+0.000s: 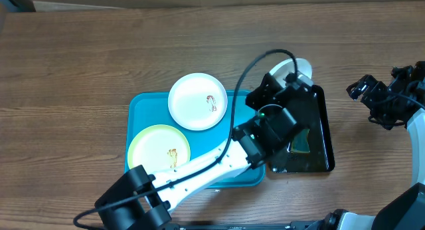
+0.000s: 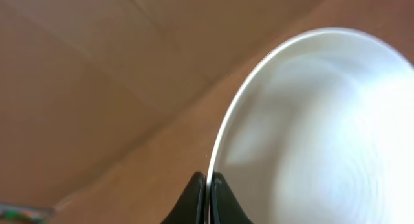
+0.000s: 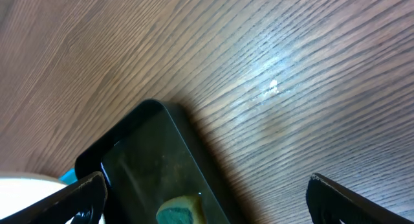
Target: Clean dirty plates on tray and stack at the side
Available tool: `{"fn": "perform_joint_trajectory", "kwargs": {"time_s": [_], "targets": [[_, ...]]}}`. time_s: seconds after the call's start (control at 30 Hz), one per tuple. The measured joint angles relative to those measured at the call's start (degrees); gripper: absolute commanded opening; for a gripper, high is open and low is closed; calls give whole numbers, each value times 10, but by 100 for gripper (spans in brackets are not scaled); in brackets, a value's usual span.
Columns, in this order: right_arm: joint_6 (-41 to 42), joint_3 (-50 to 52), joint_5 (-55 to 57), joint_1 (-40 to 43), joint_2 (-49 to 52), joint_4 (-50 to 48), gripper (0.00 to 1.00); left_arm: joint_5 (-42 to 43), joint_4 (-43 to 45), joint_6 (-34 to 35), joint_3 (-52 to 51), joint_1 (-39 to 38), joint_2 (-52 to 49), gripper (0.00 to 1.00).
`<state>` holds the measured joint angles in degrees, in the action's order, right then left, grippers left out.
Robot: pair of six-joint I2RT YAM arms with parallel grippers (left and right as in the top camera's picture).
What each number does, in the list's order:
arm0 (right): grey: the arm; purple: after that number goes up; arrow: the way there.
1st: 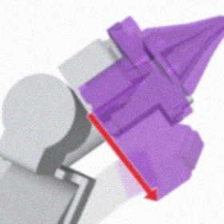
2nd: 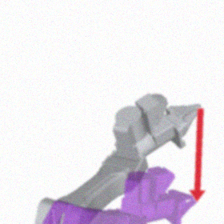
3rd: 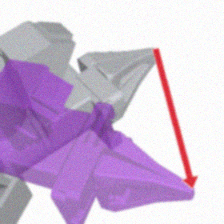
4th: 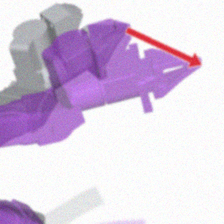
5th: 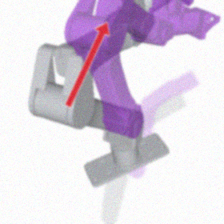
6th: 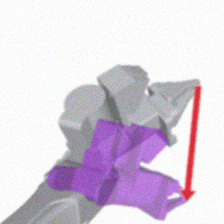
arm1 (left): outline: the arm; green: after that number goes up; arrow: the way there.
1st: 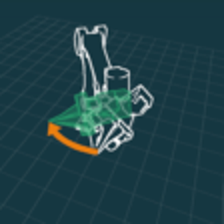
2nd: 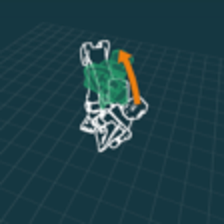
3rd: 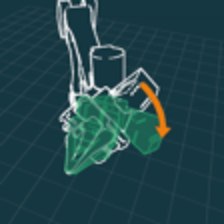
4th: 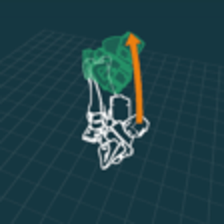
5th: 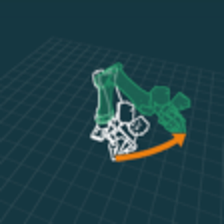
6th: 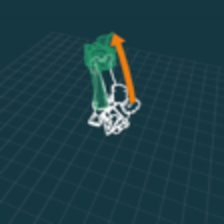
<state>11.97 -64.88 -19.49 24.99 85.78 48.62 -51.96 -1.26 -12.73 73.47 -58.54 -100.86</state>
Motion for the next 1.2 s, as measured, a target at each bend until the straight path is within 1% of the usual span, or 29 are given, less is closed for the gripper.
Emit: {"fn": "perform_joint_trajectory", "kwargs": {"time_s": [0.03, 0.13, 0.23, 0.27, 0.37, 0.53, 0.7, 0.8, 0.97, 1.1, 1.2], "targets": [[0, 0, 0, 0, 0, 0, 100, 24, -47, 36, 9, 10, 0, 4], [0, 0, 0, 0, 0, 0, 100, 89, -138, 99, 43, 38, 0, 4], [0, 0, 0, 0, 0, 0, 100, 190, -229, 174, 107, 91, 0, 4], [0, 0, 0, 0, 0, 0, 100, 233, -260, 203, 134, 116, 0, 4], [0, 0, 0, 0, 0, 0, 100, 334, -315, 265, 190, 191, 1, 4], [0, 0, 0, 0, 0, 0, 100, 470, -416, 342, 223, 349, 3, 4], [0, 0, 0, 0, 0, 0, 100, 524, -533, 386, 223, 511, 3, 4], [0, 0, 0, 0, 0, 0, 100, 537, -565, 396, 222, 615, 3, 4], [0, 0, 0, 0, 0, 0, 100, 542, -566, 397, 211, 775, 3, 4], [0, 0, 0, 0, 0, 0, 100, 544, -551, 397, 191, 857, 3, 4], [0, 0, 0, 0, 0, 0, 100, 544, -518, 397, 164, 904, 3, 4]]}}
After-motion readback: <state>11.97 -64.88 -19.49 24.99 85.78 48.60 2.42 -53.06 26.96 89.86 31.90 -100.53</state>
